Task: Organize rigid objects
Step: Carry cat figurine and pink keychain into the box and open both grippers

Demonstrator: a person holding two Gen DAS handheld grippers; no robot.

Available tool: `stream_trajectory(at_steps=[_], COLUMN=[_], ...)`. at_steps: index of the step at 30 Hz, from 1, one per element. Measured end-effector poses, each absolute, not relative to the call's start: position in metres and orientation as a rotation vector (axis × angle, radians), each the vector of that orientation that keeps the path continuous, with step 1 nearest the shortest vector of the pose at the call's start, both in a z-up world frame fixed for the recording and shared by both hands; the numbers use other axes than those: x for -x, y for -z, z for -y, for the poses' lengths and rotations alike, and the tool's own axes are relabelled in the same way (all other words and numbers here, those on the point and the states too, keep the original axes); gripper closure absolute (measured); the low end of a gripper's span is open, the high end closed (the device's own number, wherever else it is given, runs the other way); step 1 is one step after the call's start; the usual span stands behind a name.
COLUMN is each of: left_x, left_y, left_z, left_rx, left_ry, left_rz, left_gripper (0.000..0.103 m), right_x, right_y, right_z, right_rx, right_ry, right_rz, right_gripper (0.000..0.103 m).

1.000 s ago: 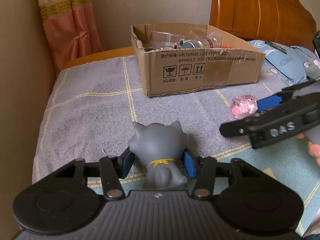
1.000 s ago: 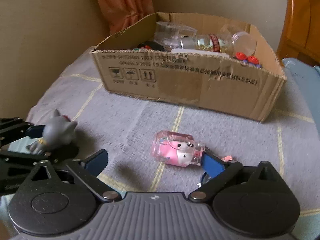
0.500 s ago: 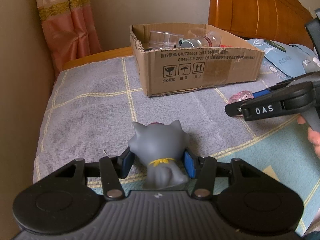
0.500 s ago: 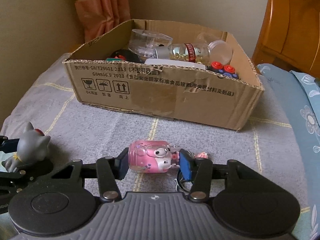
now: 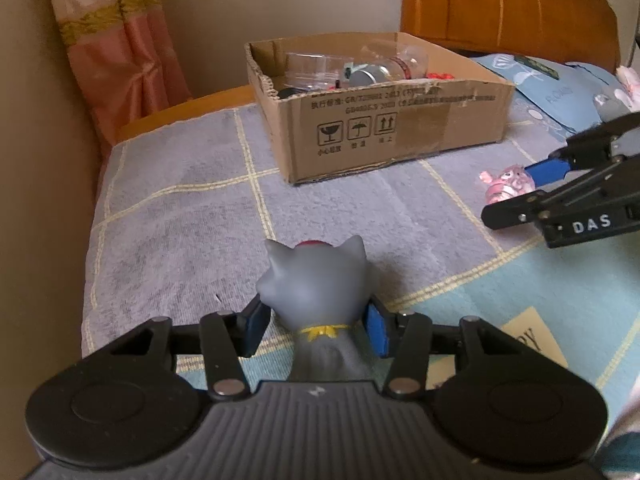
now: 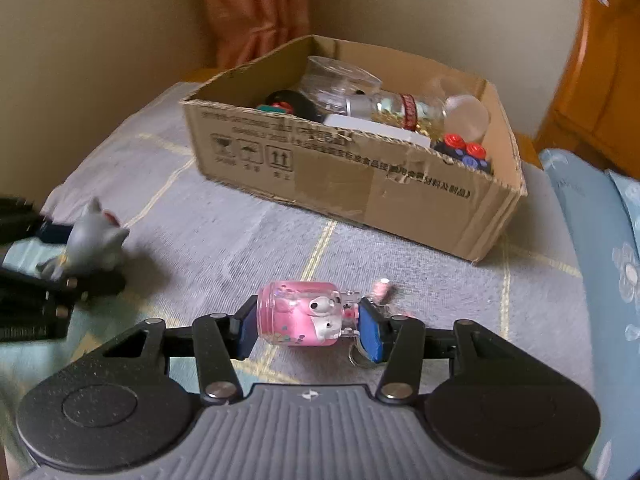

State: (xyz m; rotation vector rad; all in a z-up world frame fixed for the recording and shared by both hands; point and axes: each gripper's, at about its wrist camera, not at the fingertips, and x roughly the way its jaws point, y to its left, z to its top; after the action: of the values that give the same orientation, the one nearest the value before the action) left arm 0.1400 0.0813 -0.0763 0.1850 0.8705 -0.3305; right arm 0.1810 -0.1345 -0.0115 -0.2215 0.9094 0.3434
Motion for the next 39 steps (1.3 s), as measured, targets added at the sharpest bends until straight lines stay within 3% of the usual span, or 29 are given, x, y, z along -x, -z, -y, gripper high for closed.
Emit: stream_trajectory(at_steps=[9, 23, 34, 37, 39], left_x=[-0.14, -0.188, -0.264, -0.278, -0.283], left_y=[0.038, -0.038, -0.04, -0.03, -0.025], left_z=[-0.08, -0.043, -0.02, -0.021, -0.022], left_rx=[-0.229, -0.296, -0.288, -0.256, -0.237], left_ry=[0.391, 0.472, 0.431, 0.423, 0.425], left_rz=[-0.895, -0.784, -0.769, -0.774, -0.768], left_gripper=[0.058, 0.058, 0.057, 0.051, 0.022], right_x=[-0.171, -0.192, -0.234, -0.243, -0.249], right_y=[-0.027, -0.084, -0.116, -0.12, -0.12], right_z=[0.159, 0.173, 0.172, 0.17, 0.168], right_rx=[0.245, 0.264, 0.281, 0.281, 0.279], right_ry=[-0.426, -0.478, -0.459, -0.459, -0.46], right_rz=[-0.899, -0.795, -0.742, -0.738, -0.741], right_gripper=[0.048, 0.048, 0.048, 0.048, 0.048])
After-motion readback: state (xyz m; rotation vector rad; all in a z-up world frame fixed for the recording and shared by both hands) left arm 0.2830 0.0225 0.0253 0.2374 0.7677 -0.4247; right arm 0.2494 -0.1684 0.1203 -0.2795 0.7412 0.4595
